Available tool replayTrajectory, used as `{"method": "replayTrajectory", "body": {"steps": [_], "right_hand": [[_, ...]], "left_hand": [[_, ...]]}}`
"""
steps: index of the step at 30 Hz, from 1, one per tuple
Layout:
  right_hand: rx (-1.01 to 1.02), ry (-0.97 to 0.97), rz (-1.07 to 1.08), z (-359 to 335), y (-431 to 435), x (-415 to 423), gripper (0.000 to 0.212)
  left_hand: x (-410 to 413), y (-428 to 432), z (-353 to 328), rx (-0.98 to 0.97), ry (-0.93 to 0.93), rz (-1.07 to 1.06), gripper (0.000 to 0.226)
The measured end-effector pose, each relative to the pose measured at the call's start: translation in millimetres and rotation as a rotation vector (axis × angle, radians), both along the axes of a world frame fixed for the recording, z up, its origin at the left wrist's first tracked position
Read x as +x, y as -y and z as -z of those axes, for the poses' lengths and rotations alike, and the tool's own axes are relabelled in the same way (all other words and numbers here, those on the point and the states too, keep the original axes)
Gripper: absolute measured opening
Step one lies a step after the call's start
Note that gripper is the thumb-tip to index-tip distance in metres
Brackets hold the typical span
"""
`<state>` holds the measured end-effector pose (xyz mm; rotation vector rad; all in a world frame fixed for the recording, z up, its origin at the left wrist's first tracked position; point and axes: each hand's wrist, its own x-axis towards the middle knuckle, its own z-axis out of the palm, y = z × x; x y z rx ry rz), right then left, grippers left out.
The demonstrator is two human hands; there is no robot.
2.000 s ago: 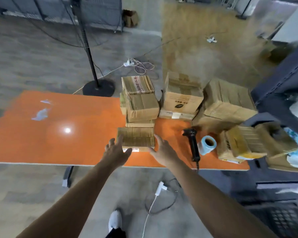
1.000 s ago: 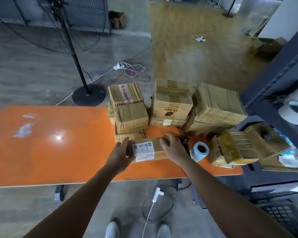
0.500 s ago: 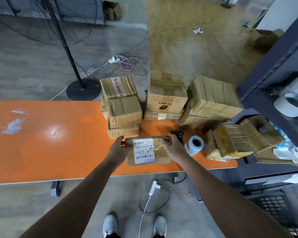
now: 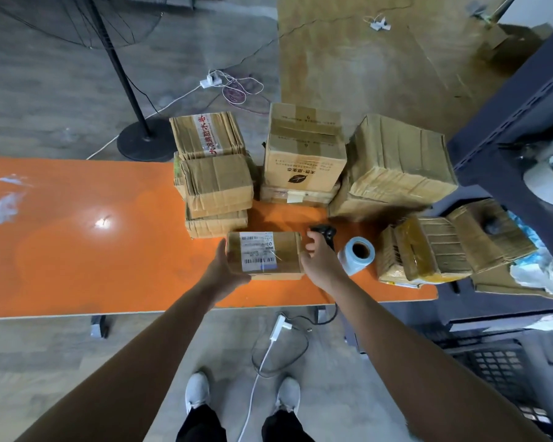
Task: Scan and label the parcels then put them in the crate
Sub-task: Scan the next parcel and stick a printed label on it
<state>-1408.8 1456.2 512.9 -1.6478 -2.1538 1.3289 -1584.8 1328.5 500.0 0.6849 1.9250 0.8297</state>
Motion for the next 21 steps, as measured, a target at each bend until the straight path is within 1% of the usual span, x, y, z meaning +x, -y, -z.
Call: {"method": "replayTrajectory", "body": {"steps": [2,4,6,8,10,12,14,16,18,21], "right_hand": [[0.048,0.014,-0.03,-0.7,-5.0,6.6,0.05],[0.168,0.111,-0.036,0.1,-10.0,15.3,0.047],[0.241,0.19,-0.012,2.1,-14.7,23.2,0.044],[0.283,0.238,-0.034,6.2,-18.6,28.3,0.043],[0.298,0.271,-0.054,10.3,-21.7,30.0,0.043],[0.238,0.283,-0.03,12.7,-25.0,29.9,0.042],[0.086,0.272,0.013,15.9,-28.9,30.1,0.04],[-0.048,0.259,0.021,19.3,-31.9,31.6,0.041],[-0.091,0.255,0.039,22.2,-32.8,32.3,0.04],[-0.089,0.207,0.106,14.3,-30.6,31.1,0.036]], "left_hand": [[4.4,-1.2,2.0,-0.005,-0.012,-0.03,0.1],[10.4,-2.6,2.9,0.008,-0.041,-0.05,0.089],[16.2,-3.4,2.1,0.024,-0.056,-0.069,0.082],[20.1,-4.3,2.2,0.028,-0.108,-0.074,0.084],[24.1,-4.6,0.8,0.013,-0.153,-0.077,0.091],[30.2,-4.4,-2.3,-0.042,-0.211,-0.063,0.098],[37.4,-3.7,-5.8,-0.099,-0.28,-0.012,0.103],[42.5,-3.2,-8.5,-0.138,-0.306,0.039,0.103],[45.5,-2.8,-11.9,-0.169,-0.305,0.081,0.103],[46.6,-2.9,-17.3,-0.202,-0.285,0.127,0.099]]}}
